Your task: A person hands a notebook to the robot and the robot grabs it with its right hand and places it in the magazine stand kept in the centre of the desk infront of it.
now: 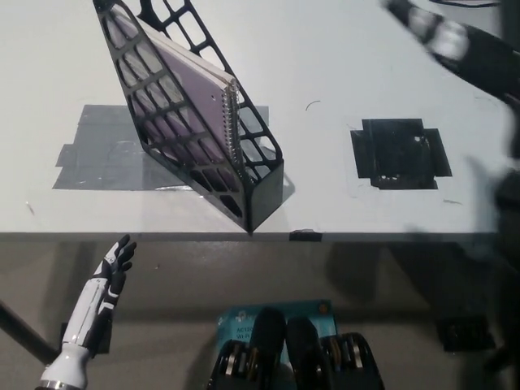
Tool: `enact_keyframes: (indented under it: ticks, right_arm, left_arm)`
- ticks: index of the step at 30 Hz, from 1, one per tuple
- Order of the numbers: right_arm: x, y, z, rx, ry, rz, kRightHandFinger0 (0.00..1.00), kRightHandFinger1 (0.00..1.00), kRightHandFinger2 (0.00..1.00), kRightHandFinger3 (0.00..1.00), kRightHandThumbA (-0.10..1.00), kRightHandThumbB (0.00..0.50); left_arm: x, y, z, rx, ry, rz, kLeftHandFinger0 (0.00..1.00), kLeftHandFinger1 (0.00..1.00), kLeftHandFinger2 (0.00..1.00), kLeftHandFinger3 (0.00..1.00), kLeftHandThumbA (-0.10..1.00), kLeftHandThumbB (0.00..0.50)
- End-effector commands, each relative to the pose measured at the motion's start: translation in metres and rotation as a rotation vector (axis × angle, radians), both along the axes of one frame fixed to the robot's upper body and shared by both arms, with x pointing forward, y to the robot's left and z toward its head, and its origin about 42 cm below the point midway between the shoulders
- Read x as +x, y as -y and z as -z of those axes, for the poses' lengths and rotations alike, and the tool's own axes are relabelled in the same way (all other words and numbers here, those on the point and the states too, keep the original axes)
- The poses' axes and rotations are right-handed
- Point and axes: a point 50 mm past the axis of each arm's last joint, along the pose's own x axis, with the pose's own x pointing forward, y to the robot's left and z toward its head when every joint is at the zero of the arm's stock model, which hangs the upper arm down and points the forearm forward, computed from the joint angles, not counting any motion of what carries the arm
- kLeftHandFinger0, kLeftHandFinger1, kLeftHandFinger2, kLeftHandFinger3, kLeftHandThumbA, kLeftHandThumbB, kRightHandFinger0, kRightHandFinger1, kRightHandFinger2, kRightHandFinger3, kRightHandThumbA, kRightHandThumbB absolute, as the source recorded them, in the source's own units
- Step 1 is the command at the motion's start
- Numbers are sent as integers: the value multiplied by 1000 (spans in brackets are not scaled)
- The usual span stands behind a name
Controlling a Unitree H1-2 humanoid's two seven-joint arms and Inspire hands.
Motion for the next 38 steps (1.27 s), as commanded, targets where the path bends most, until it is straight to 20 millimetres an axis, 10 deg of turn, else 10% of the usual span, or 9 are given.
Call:
enact_keyframes:
  ticks: [1, 12, 20, 38]
  right_arm:
    - [-20, 24, 42, -96, -135, -57, 1000, 1000, 1000, 1000, 1000, 396]
    - [-39, 50, 199, -163, -556, -25, 1000, 1000, 1000, 1000, 1000, 238]
    - [-63, 44, 280, -62, -772, -67, 1000, 1000, 1000, 1000, 1000, 219]
    - [-62, 40, 311, -153, -859, -56, 1000, 1000, 1000, 1000, 1000, 254]
  left_arm:
    - [0, -6, -5, 3, 31, -15, 1000, 1000, 1000, 1000, 1000, 500]
    - [-20, -9, 14, 0, -16, -35, 1000, 1000, 1000, 1000, 1000, 500]
    - [-37, -10, 29, -24, -68, -46, 1000, 1000, 1000, 1000, 1000, 500]
    - [-40, -10, 30, -25, -71, -47, 1000, 1000, 1000, 1000, 1000, 500]
